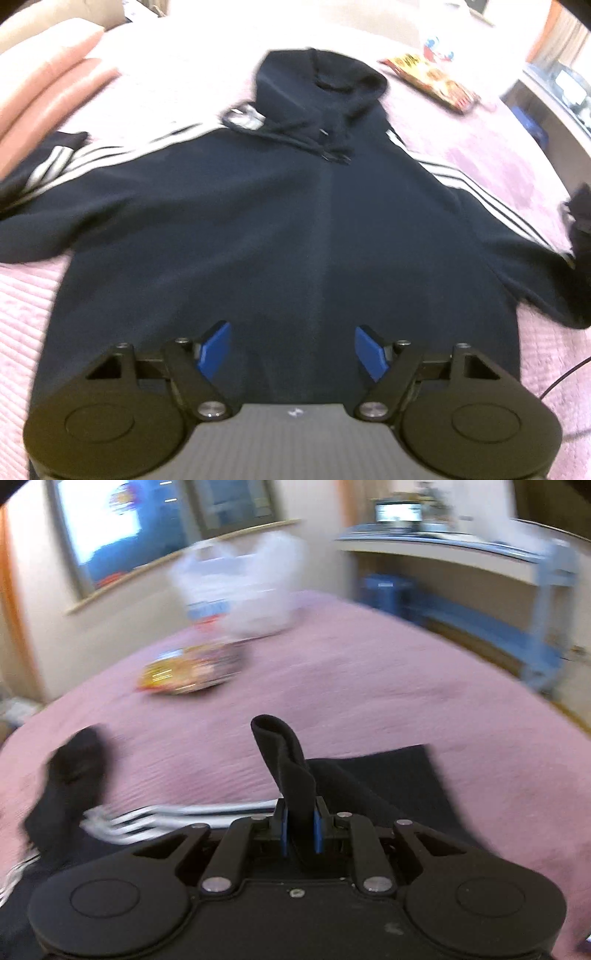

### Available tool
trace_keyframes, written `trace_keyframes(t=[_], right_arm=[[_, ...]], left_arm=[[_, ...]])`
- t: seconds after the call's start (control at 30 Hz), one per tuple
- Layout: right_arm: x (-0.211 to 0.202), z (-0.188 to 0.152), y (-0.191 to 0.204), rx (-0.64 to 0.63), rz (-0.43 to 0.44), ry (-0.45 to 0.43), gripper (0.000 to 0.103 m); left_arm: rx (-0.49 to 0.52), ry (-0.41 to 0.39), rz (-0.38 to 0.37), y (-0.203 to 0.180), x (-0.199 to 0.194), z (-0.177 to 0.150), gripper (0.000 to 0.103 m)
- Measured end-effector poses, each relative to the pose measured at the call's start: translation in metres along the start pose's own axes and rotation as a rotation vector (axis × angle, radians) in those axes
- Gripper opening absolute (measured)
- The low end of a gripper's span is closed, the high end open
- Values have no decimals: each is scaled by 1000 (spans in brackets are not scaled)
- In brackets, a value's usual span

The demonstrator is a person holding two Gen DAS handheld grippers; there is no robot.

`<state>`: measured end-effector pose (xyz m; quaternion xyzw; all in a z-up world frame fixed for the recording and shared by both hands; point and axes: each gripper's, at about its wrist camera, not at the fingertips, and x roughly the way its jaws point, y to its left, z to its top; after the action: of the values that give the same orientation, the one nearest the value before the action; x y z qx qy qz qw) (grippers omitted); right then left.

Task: Fold large clothes
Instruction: 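Fold the held sleeve across the hoodie body with the right tool, release, then grasp the other striped sleeve with the left tool and fold it across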

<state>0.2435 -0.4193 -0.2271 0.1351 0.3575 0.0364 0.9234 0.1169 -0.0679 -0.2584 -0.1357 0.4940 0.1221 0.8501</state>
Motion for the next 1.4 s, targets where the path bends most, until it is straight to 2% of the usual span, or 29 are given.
trace_keyframes(t=[0.27,0.3,0.33,0.37,0.4,0.43,0.5,0.57,0.63,0.67,0.7,0.77,0.87,0.93,1.03,1.1,1.13,1.2,1.23,1.27,1.4], right_arm=[[-1,-47,202,-71,339,104,19],[1,-55,223,-83,367,120,29],[4,-65,243,-109,398,149,35],[8,-74,258,-144,428,191,57],[14,-81,271,-185,456,240,67],[13,-89,277,-218,468,264,66],[10,-97,273,-260,436,262,66],[4,-100,250,-280,331,236,62],[3,-101,224,-282,184,209,50],[3,-100,211,-278,123,203,34],[6,-99,198,-269,69,203,25],[14,-100,175,-237,-8,217,23],[26,-106,155,-207,-45,258,22],[43,-111,155,-222,-64,286,22],[45,-115,165,-280,-78,262,22],[46,-118,167,-288,-85,257,22],[45,-117,167,-285,-85,256,22],[44,-118,166,-287,-85,254,22],[44,-118,166,-291,-87,253,22],[43,-118,167,-298,-89,252,22],[39,-114,174,-297,-82,256,22]], left_arm=[[-73,-46,78,86,-16,21,76],[-78,-50,93,98,-15,23,76],[-80,-53,104,108,-14,25,76],[-80,-56,113,115,-10,29,76],[-81,-61,118,124,-8,31,76],[-83,-60,117,132,-3,34,77],[-86,-47,89,145,9,39,78],[-101,-45,35,153,23,49,78],[-118,-46,-41,154,36,56,78],[-128,-45,-85,152,44,61,77],[-140,-39,-141,148,54,67,78],[-148,-14,-234,137,73,78,77],[-167,33,-333,122,101,89,78],[-177,47,-367,115,112,91,79],[-176,28,-391,106,117,92,89],[-179,18,-402,102,121,92,89],[-176,6,-391,98,123,94,83],[-148,-15,-349,91,123,97,51],[-121,-18,-322,87,124,98,16],[-107,-20,-328,85,123,99,8],[-83,-109,-363,84,100,103,5]])
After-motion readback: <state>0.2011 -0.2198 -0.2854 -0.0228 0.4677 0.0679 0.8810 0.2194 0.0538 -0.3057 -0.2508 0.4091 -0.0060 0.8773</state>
